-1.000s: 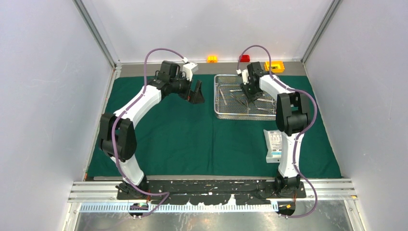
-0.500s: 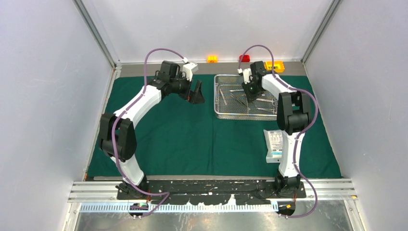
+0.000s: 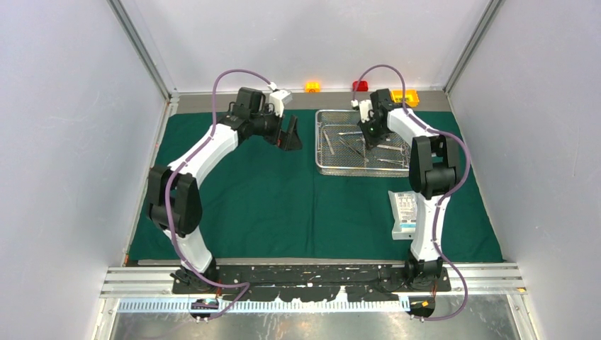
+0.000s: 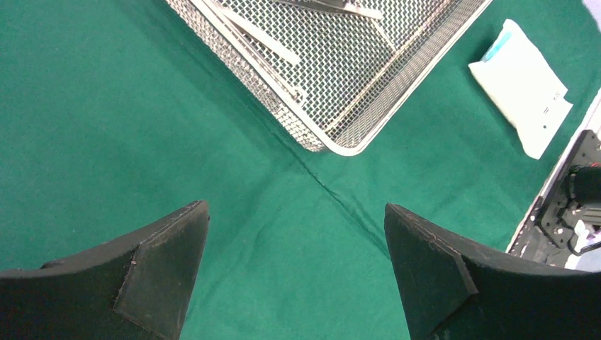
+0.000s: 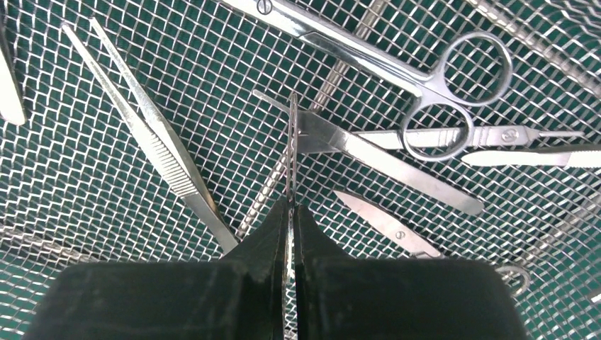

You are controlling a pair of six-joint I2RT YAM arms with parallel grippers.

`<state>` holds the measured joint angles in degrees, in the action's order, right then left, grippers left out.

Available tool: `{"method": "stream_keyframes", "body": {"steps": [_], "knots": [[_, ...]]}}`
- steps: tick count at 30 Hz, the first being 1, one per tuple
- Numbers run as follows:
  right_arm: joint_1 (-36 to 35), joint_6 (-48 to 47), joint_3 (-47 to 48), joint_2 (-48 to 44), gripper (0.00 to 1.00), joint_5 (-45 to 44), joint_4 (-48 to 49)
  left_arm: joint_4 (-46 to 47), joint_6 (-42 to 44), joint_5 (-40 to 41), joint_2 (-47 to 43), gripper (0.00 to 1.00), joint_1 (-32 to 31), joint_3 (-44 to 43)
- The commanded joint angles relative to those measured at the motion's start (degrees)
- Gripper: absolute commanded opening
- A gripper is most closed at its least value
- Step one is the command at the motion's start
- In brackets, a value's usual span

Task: Open and lay out the surgical kit
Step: Pick up the medical item from the container, then place the medical item in the surgical kit.

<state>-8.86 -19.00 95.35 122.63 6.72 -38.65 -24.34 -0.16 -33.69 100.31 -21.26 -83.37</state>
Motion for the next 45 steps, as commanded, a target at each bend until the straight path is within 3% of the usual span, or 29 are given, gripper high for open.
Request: {"method": "stream_keyframes", "body": {"steps": [1, 16, 24, 45], "knots": [[0.4, 2.3, 1.0, -7.2, 0.02, 1.4, 0.1, 1.2, -3.4, -2.2, 0.7, 0.97, 0.2, -3.5], [-5.5, 18.8, -7.2, -20.6, 0.01, 7.9, 8.9, 14.6, -36.0, -7.1, 8.9, 0.89, -1.6, -10.6], [-11.1, 24.2, -10.6, -25.0, 0.01, 7.9, 11.9, 13.7, -49.0, -7.0, 17.6, 0.81, -3.7, -18.0], [-12.4, 25.7, -14.1, -25.9, 0.01, 9.9, 13.8, 11.5, -50.7, -7.0, 26.3, 0.59, -6.2, -25.9]]}}
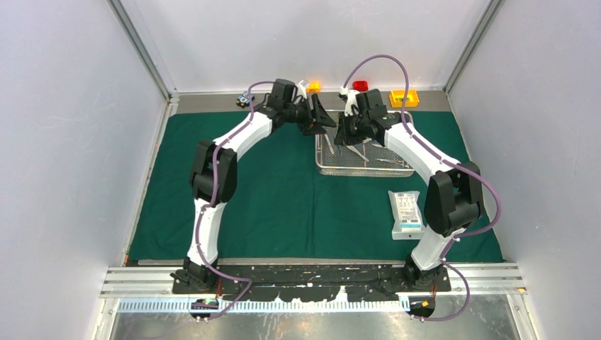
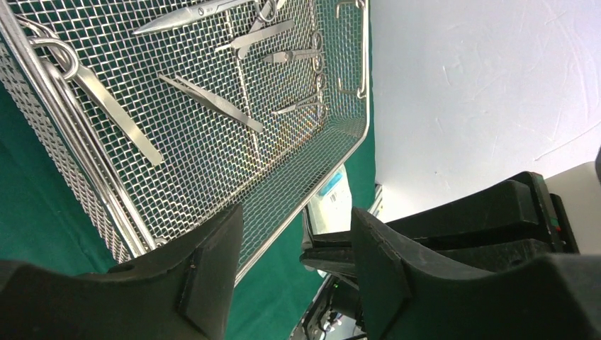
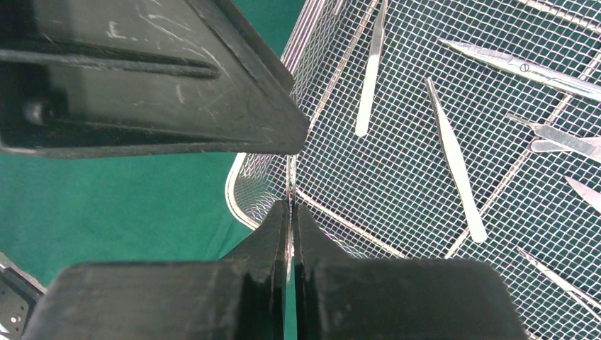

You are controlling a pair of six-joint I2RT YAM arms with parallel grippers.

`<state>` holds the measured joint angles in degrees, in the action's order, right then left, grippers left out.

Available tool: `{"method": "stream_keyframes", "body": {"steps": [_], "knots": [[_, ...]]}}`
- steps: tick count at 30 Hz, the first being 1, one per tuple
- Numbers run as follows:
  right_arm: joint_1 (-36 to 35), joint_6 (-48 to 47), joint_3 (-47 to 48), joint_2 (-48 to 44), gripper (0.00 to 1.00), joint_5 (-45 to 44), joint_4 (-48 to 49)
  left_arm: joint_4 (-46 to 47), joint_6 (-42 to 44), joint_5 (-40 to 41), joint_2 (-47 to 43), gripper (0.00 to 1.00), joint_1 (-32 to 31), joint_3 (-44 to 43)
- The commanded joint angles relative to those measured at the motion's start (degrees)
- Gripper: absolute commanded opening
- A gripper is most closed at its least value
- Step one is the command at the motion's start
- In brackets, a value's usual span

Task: Open and lay out the surgical kit
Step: Place the medical item in the surgical kit.

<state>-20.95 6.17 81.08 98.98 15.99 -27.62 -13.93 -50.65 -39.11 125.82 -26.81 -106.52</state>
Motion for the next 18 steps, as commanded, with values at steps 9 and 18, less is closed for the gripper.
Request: {"method": "stream_keyframes", "body": {"steps": [9, 18], "knots": [[-0.4, 0.6, 0.0, -2.2, 0.01, 0.4, 2.2, 1.2, 0.7, -2.5, 2.4, 0.41, -0.8, -4.6], [-0.4, 0.4, -0.3, -1.8, 0.01, -0.3, 2.1, 1.8, 1.7, -3.7, 2.1, 0.23, -1.0, -3.8]]}}
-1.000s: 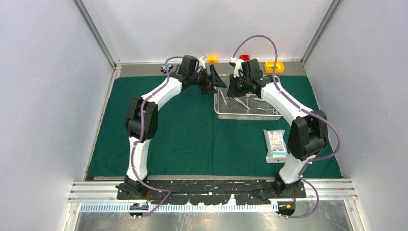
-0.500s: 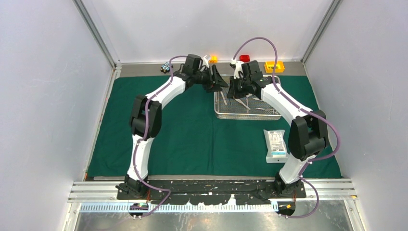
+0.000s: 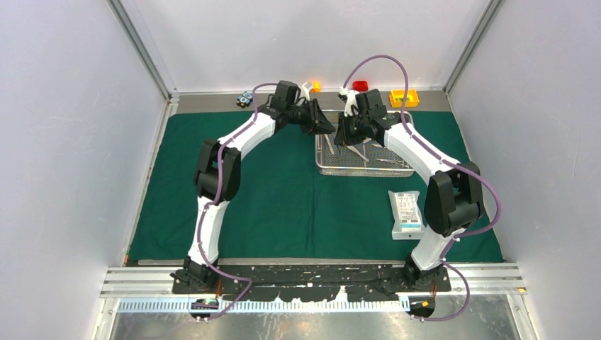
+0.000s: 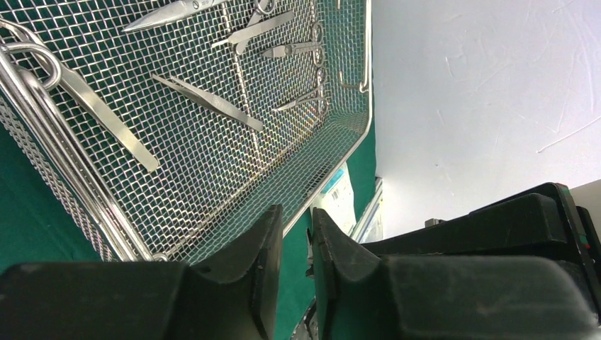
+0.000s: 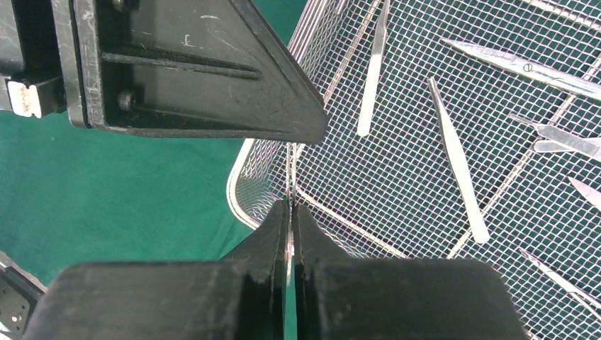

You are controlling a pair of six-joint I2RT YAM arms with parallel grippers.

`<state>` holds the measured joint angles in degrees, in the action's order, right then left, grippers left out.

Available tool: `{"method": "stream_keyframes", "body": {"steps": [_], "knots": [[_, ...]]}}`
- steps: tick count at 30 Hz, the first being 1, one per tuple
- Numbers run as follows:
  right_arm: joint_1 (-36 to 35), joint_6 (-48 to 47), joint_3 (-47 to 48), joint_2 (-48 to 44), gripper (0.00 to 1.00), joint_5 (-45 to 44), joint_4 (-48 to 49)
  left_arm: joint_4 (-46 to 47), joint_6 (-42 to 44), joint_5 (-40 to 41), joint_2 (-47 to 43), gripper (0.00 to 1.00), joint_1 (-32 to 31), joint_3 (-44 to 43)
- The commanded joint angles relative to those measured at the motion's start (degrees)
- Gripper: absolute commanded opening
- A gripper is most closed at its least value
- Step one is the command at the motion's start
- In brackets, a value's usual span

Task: Open and lay out the surgical kit
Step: Place the medical item in the surgical kit.

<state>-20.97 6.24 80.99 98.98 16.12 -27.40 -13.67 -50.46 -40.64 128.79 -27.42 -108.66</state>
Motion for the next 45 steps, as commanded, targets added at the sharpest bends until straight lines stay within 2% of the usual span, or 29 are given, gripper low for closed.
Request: {"method": "stream_keyframes", "body": {"steps": [1, 5, 9, 11, 16, 22, 27, 33, 38, 45], "knots": [[-0.3, 0.3, -0.2, -1.8, 0.01, -0.5, 1.8, 1.6, 1.8, -2.2, -0.8, 0.21, -0.4, -1.7], [-0.3, 0.3, -0.4, -1.7, 0.0, -0.5, 1.7, 1.8, 2.4, -2.8, -0.6, 0.14, -0.4, -1.7], [-0.4, 0.0, -0.5, -1.7, 0.01, -0.4, 1.5, 1.8, 3.3, -3.7, -0.6, 0.0, -0.4, -1.4], [-0.4, -1.0, -0.6, -1.9, 0.04, 0.4, 1.1, 2.6, 3.7, -4.9, -0.6, 0.0, -0.4, -1.0], [-0.4, -6.5, -3.6, -5.6, 0.28, 3.4, 0.8, 7.6, 3.9, -10.7, -1.8, 0.0, -0.4, 2.4], [0.1, -14.7, -8.5, -13.0, 0.51, 6.0, -1.5, 14.7, 5.0, -15.2, -6.4, 0.0, -0.8, 12.9], [1.7, -16.4, -12.7, -18.0, 0.53, 7.1, -1.5, 23.1, 7.3, -18.1, -11.8, 0.0, -3.2, 24.0], [4.0, -16.5, -15.2, -19.6, 0.53, 7.4, -1.5, 33.9, 8.1, -17.1, -15.5, 0.0, -7.8, 36.1], [5.0, -16.7, -16.1, -19.0, 0.53, 7.9, -1.5, 39.6, 7.9, -16.8, -14.0, 0.0, -10.0, 40.1], [6.2, -16.8, -17.0, -18.8, 0.53, 8.2, -1.4, 42.5, 9.3, -14.8, -13.7, 0.0, -10.1, 44.4]]}}
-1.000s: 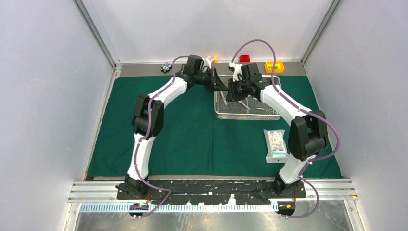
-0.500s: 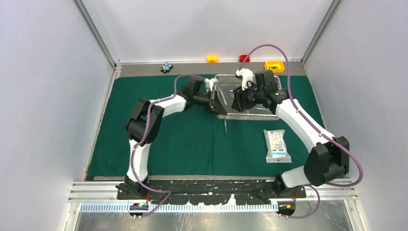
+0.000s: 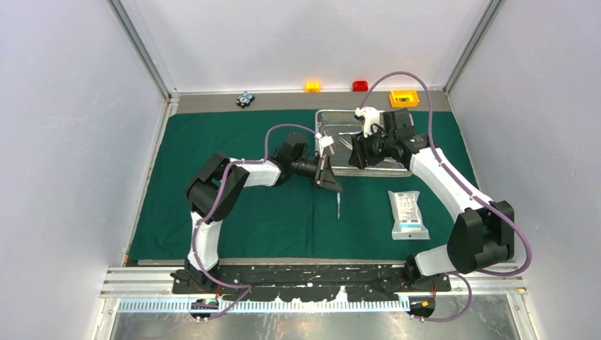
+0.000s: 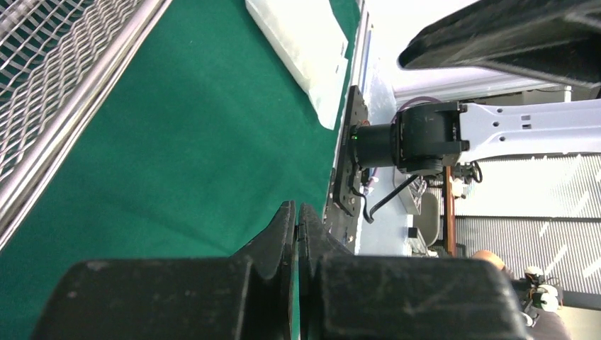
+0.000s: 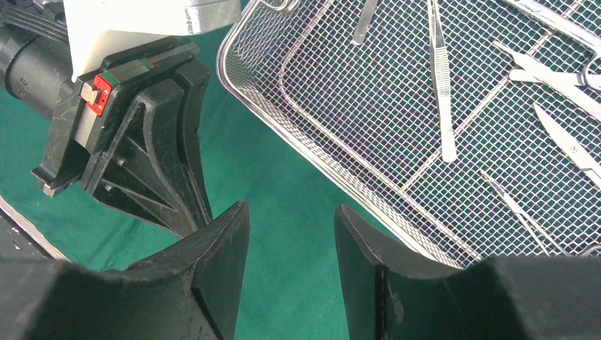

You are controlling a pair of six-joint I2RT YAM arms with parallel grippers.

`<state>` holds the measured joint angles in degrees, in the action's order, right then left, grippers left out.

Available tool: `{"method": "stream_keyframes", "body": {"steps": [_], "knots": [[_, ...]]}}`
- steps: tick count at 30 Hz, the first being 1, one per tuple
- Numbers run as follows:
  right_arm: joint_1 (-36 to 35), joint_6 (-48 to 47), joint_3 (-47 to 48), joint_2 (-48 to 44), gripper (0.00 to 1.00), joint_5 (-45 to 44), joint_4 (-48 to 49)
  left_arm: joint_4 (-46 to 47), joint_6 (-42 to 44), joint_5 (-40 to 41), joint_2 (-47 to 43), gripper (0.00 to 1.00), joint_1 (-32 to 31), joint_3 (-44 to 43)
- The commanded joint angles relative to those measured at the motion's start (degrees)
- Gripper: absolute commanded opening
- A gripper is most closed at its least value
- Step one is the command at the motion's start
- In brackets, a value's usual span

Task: Open and lay out the surgical kit
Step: Place the medical item in the surgical kit.

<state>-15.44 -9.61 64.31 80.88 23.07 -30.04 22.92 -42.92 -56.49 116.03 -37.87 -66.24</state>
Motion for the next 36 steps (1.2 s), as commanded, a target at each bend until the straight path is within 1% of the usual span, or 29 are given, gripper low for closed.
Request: {"method": "stream_keyframes", "body": {"steps": [1, 6, 14, 24, 31, 36], "knots": [[0.8, -0.9, -0.3, -0.5, 0.53, 1.3, 1.2, 6.0, 2.0, 1.4, -0.7, 0.0, 0.4, 2.6], [1.3, -0.9, -0.4, 0.0, 0.53, 1.4, 1.1, 6.3, 1.6, 2.5, 0.3, 0.0, 0.2, 3.8], [1.8, -1.3, -0.3, 0.8, 0.52, 1.2, 1.1, 9.6, -0.4, 4.3, 0.5, 0.01, 0.0, 6.7], [2.1, -1.6, -0.2, 1.3, 0.53, 0.8, 0.7, 9.7, -1.0, 3.7, 1.6, 0.01, 0.1, 7.5], [2.6, -1.6, -0.4, 1.1, 0.53, 1.3, 0.5, 5.5, 2.5, 3.7, 0.7, 0.01, 0.5, 7.5], [2.7, -1.7, -0.5, 1.0, 0.52, 1.6, 0.3, 4.6, 2.7, 3.6, 1.5, 0.02, 0.8, 7.3]]}}
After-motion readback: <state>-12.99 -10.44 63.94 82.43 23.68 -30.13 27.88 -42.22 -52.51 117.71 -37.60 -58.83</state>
